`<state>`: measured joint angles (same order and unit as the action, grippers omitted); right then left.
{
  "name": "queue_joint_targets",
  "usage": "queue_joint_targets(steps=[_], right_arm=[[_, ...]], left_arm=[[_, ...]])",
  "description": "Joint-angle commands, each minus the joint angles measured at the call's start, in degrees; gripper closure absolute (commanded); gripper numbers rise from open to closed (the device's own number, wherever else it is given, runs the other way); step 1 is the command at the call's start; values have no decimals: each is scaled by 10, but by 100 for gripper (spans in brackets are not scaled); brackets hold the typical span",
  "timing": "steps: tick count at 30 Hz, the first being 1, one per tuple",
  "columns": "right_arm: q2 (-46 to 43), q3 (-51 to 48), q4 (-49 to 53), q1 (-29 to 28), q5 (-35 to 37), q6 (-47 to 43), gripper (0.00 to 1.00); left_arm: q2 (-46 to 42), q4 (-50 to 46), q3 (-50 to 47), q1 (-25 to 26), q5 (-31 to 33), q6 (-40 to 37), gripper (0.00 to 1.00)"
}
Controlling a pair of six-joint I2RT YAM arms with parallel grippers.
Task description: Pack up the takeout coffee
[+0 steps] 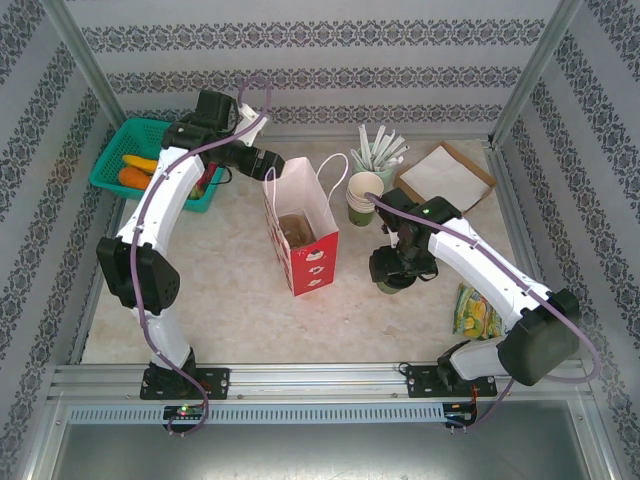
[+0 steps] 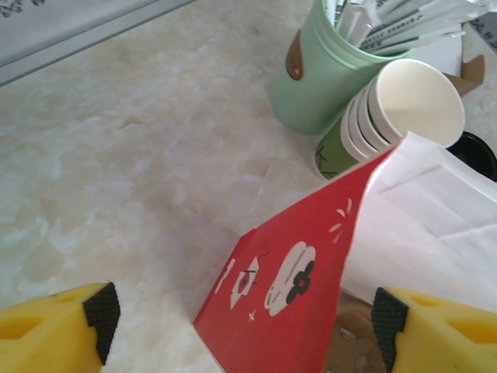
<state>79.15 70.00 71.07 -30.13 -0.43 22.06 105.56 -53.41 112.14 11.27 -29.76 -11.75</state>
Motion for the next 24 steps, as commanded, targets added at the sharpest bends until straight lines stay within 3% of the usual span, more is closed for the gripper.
queue_joint_targets(steps=[1, 14, 24], right_arm=[[-15, -8, 4, 2, 4, -9, 53], [-13, 12, 22, -6, -13, -13, 57], [-2, 65, 43, -9, -56, -30, 59]], left_arm=[[6, -32, 22, 6, -24, -48, 20], [32, -33, 49, 16, -12, -87, 60], [-11, 25, -1, 24, -25, -25, 93]])
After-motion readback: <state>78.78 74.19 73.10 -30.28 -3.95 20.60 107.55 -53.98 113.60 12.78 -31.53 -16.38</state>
